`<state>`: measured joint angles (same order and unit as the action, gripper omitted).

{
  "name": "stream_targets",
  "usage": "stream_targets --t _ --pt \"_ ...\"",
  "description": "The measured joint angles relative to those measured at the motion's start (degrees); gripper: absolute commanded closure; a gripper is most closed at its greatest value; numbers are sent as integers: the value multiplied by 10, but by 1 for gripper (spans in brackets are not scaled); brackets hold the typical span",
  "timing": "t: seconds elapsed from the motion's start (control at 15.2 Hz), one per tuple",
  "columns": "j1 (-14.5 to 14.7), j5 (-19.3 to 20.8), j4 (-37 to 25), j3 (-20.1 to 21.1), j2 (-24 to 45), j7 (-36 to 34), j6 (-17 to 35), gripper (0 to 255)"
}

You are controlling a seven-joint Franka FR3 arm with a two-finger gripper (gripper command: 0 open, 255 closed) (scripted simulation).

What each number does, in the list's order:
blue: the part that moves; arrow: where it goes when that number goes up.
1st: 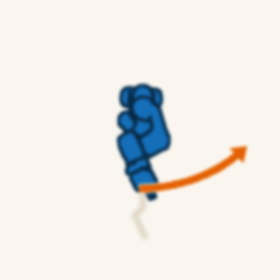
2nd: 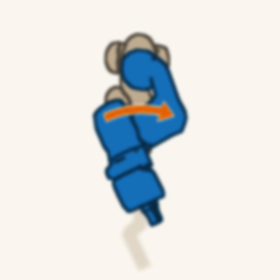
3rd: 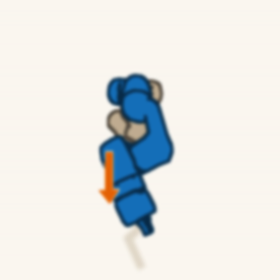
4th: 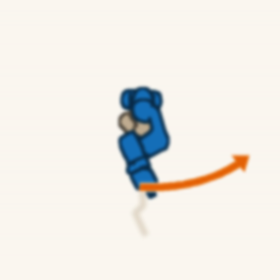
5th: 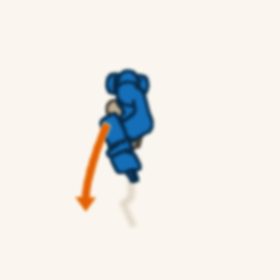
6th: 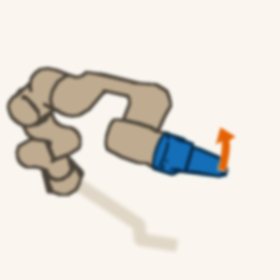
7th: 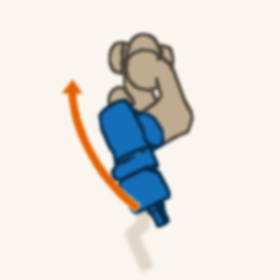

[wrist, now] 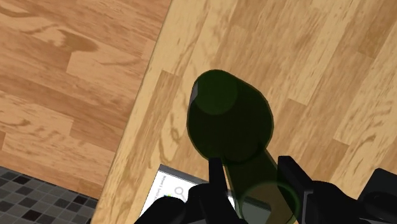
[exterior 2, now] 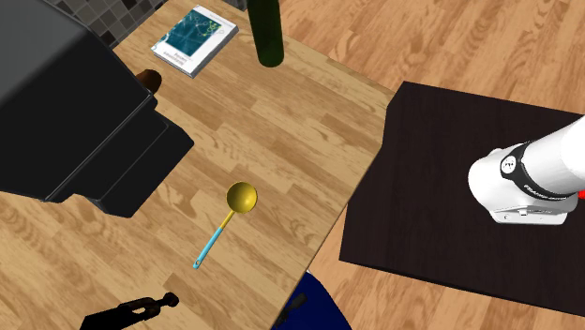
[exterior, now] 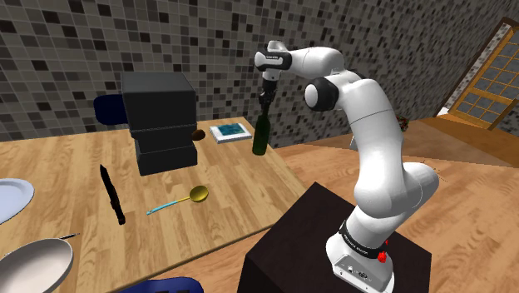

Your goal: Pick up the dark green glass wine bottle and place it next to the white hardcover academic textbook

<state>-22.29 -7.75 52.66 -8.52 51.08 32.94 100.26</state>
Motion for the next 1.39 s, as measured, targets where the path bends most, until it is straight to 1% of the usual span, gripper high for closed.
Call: stream_targets --t 0.13,0.53,0.59,0.99,1.12,1.32,1.39 --pt "0 0 16 0 -1 2 14 255" --pt "1 -1 16 0 1 2 17 255" --pt "1 -1 15 0 1 1 17 0" --pt "1 -1 15 0 1 1 17 0" --pt "-1 0 -11 0 4 -1 -6 0" --pt "-7 0 -74 1 13 -3 -58 0" --pt "-7 0 -78 1 14 -4 -62 0"
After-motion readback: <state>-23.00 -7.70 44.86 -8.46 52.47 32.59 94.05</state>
